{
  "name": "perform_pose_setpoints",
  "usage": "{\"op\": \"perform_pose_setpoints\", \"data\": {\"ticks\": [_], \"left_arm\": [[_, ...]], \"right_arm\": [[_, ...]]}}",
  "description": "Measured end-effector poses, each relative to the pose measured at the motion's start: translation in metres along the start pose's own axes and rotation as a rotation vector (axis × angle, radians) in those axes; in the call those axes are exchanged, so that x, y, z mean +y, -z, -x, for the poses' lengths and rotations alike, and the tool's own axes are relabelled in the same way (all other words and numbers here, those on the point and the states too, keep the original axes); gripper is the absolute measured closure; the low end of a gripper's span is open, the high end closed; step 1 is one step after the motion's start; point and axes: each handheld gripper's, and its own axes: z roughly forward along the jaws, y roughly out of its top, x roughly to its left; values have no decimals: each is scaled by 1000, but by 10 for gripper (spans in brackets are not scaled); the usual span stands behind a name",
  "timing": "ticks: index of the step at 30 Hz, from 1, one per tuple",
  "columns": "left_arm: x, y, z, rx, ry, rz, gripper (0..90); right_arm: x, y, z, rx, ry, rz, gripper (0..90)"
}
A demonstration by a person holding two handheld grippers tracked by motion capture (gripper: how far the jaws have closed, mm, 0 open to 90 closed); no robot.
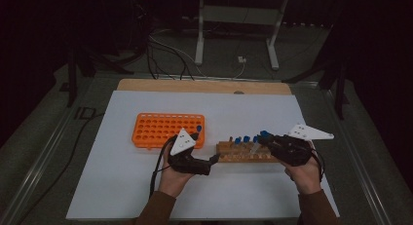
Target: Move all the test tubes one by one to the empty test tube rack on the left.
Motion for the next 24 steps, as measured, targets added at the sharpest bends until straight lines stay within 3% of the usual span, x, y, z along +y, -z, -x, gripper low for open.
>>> {"op": "perform_pose_setpoints", "data": {"ticks": [12, 18, 24], "left_arm": [[10, -25, 26, -52, -56, -16, 53], [10, -35, 34, -56, -72, -29, 79], [8, -42, 39, -61, -63, -29, 225]], "right_arm": [[-3, -15, -18, 72, 12, -27, 768], [-4, -21, -25, 99, 18, -35, 767], [-3, -23, -30, 116, 26, -37, 767]]}}
